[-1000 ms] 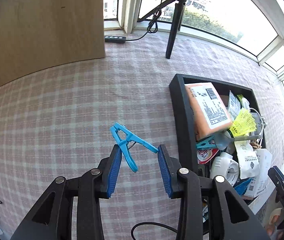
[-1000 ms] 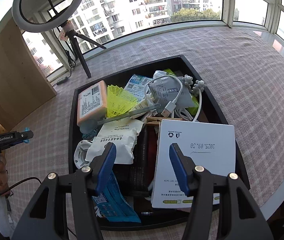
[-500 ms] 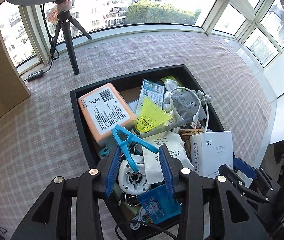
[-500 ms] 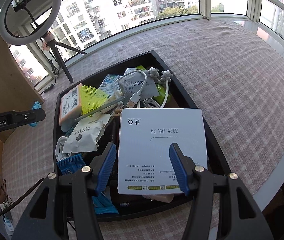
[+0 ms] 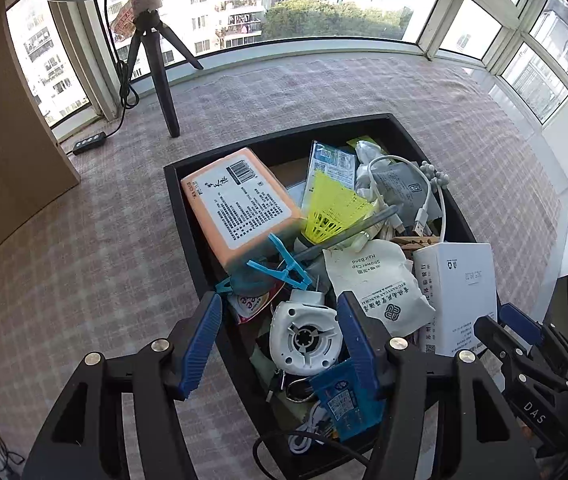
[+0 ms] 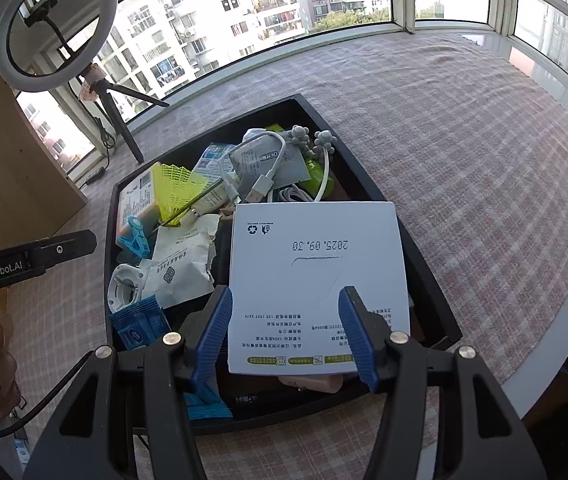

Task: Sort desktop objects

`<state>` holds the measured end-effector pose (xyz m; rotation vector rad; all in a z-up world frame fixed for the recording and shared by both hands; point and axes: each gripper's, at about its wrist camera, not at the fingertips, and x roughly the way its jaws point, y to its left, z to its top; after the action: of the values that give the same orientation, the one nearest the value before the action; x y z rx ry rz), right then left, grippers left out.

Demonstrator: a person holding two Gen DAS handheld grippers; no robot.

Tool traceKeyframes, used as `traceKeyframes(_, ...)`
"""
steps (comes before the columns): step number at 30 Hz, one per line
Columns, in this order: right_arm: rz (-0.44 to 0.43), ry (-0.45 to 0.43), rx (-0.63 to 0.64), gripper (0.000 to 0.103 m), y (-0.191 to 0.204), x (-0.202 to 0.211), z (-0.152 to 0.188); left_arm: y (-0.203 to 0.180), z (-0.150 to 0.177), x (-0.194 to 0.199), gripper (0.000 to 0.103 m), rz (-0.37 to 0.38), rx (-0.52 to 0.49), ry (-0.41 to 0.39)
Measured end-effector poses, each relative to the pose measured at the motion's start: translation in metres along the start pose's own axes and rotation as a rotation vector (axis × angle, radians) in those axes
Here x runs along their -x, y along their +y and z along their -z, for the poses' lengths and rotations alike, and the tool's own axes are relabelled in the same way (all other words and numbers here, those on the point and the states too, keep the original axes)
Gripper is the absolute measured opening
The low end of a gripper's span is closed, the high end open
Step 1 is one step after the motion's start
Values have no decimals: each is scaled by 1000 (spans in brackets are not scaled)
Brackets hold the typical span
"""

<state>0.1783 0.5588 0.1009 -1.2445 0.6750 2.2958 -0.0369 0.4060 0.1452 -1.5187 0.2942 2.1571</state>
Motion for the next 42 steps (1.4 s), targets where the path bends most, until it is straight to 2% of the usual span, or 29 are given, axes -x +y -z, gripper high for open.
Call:
traceKeyframes(7,-7,5,31,55,17,6,7,29,24,14,57,-44,29,-9)
traceKeyframes(14,-2,6,76,55,41,21,27,63,59,43,58,-98,67,-57)
traceKeyframes(20,-12,10,105,60,69,33,46,90,97,68,66,-135,89,-104)
traceKeyframes(27,-41,33,187,60,125,34,75,128,143,100,68,-156,146,-157)
traceKeyframes(31,-87,32,221,60,159,40,91,154,168,115,69,-172,202,-172)
traceKeyframes(34,-113,27,258,60,187,43,101,171,186,125,74,-181,243,-189)
traceKeyframes(42,-150,20,373,60,250,45,122,207,217,145,75,-210,303,-214)
